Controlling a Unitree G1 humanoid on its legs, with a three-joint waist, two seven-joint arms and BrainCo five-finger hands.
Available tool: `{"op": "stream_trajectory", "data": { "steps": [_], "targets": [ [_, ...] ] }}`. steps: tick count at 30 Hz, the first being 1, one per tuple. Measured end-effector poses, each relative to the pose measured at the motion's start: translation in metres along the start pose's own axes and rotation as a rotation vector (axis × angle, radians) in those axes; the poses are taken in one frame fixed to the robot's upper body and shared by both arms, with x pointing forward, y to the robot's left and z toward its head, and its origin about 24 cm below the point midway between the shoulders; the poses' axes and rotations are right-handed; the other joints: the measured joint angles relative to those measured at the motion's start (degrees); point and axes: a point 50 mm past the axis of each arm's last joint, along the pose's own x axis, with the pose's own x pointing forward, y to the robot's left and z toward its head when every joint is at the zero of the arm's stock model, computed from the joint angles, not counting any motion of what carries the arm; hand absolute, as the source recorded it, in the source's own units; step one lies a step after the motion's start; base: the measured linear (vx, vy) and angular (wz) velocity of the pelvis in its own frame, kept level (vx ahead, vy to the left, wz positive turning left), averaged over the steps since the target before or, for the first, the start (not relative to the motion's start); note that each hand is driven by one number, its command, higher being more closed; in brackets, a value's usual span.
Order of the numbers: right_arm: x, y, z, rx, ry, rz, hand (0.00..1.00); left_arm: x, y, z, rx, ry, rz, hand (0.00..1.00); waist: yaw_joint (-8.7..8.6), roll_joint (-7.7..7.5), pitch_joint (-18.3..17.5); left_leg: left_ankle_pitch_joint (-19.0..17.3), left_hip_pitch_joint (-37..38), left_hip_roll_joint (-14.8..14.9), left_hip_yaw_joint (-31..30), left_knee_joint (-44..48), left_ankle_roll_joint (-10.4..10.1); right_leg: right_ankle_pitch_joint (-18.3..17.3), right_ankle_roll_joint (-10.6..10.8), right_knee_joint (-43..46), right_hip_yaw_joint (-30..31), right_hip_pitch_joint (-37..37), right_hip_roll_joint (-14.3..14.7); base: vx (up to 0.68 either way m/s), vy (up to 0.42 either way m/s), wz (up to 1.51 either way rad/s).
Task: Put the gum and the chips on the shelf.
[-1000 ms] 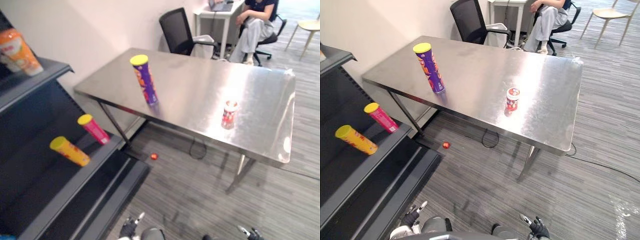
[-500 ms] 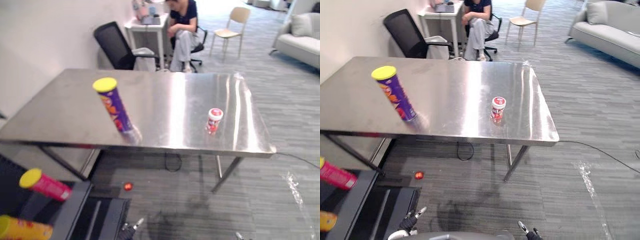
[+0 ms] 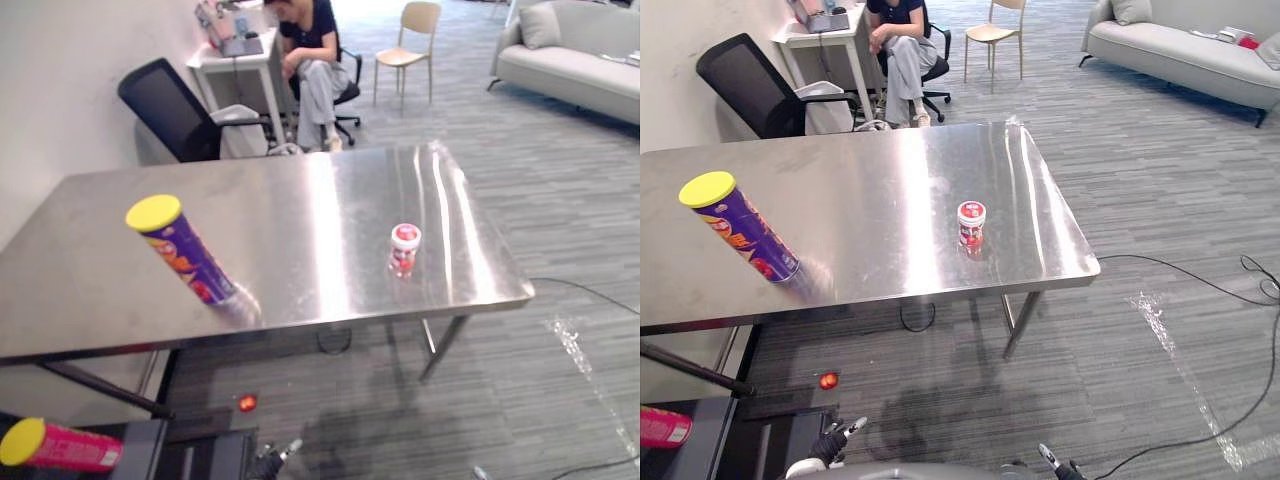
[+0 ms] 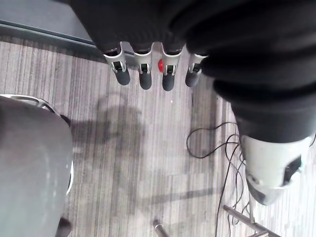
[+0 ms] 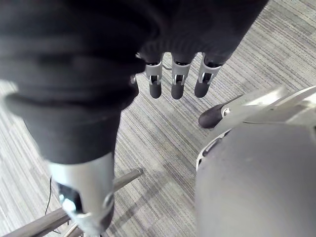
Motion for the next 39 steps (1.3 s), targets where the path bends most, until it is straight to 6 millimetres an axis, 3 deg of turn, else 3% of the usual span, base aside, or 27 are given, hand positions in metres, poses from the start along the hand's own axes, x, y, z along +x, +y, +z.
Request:
{"op": "stream_trajectory", "data": {
  "steps": [6, 9, 11, 14, 17, 19, 21, 24, 29, 34, 39],
  "targets": [
    [0.001, -0.012, 0.008, 0.136, -0.031, -0.071, 0.00, 0.000, 0.007, 0.001, -0.043, -0.006, 0.030, 0.00, 0.98, -0.82, -0.28, -0.01, -1.12, -0.27, -0.29, -2.70, -0.01, 0.19, 0.35, -2.46, -0.52, -1.26, 0.40, -0.12, -0.059, -0.01],
    [0.002, -0.036, 0.031, 0.263, -0.101, -0.159, 0.00, -0.002, 0.012, -0.003, -0.065, -0.003, 0.049, 0.00, 0.93, -0.97, -0.41, 0.00, -1.77, -0.45, -0.24, -2.91, -0.02, 0.16, 0.40, -3.00, -0.55, -1.95, 0.37, -0.14, -0.063, -0.07],
    [0.001, -0.059, 0.062, 0.351, -0.198, -0.221, 0.00, -0.005, 0.017, -0.009, -0.072, 0.011, 0.064, 0.00, 0.92, -1.70, -0.80, 0.84, -1.91, -1.01, 0.12, -3.90, -0.07, -0.35, 1.09, -3.26, -0.44, -2.92, -0.02, -0.17, -0.074, -0.15],
    [-0.009, -0.089, 0.112, 0.408, -0.373, -0.297, 0.00, -0.009, 0.021, -0.022, -0.077, 0.042, 0.070, 0.00, 0.18, -1.14, -1.74, 2.87, -1.71, -1.36, 0.22, -6.74, -0.20, -0.64, 1.44, -3.36, -0.29, -4.15, 0.08, -0.14, -0.068, -0.05],
    [-0.021, -0.094, 0.157, 0.342, -0.533, -0.305, 0.00, -0.013, 0.025, -0.028, -0.090, 0.051, 0.086, 0.00, -0.53, -1.43, -1.91, 3.95, -1.85, -1.25, 0.30, -8.27, -0.87, -0.72, 1.38, -3.67, -0.05, -4.98, 0.50, -0.10, -0.053, -0.04],
    [-0.044, -0.077, 0.207, 0.199, -0.759, -0.265, 0.00, -0.016, 0.027, -0.036, -0.090, 0.068, 0.092, 0.00, -0.74, -1.94, -2.32, 4.21, -2.15, -0.92, 0.89, -8.50, -1.10, -0.62, 1.52, -4.05, 0.49, -5.70, 0.65, -0.06, -0.031, -0.15],
    [-0.072, -0.056, 0.242, 0.061, -0.958, -0.232, 0.00, -0.017, 0.029, -0.037, -0.088, 0.070, 0.097, 0.00, -0.87, -2.36, -3.09, 4.22, -2.90, -0.77, 0.97, -8.37, -1.13, -0.52, 1.60, -4.01, 0.59, -6.37, 0.82, -0.01, -0.011, -0.05],
    [-0.099, -0.024, 0.270, -0.072, -1.154, -0.179, 0.00, -0.018, 0.032, -0.035, -0.058, 0.062, 0.095, 0.00, -0.48, -3.19, -4.11, 4.46, -3.34, -0.86, 0.55, -8.37, -0.84, 0.04, 1.69, -3.85, 0.28, -6.63, 1.03, 0.03, -0.009, 0.06],
    [-0.115, 0.026, 0.275, -0.239, -1.256, -0.015, 0.00, -0.017, 0.032, -0.031, -0.050, 0.040, 0.091, 0.00, -0.14, -3.08, -4.69, 4.20, -3.82, -1.25, -0.49, -7.87, -0.51, 0.28, 1.53, -3.05, -0.03, -6.68, 0.57, 0.07, 0.011, 0.07],
    [-0.130, 0.062, 0.273, -0.349, -1.326, 0.157, 0.00, -0.017, 0.033, -0.028, -0.047, 0.030, 0.090, 0.00, -0.06, -3.41, -4.46, 2.71, -4.48, -1.46, -1.69, -5.67, -0.10, 0.27, 1.54, -2.31, -0.32, -6.57, -0.01, 0.02, 0.025, 0.02],
    [-0.137, 0.095, 0.267, -0.430, -1.341, 0.317, 0.00, -0.015, 0.035, -0.019, -0.023, -0.008, 0.085, 0.00, 1.06, -4.93, -2.78, 2.09, -6.06, -2.09, -3.57, -3.98, 0.31, 0.24, 1.59, -1.89, -1.61, -6.70, -0.93, -0.05, 0.016, 0.17]
  ]
}}
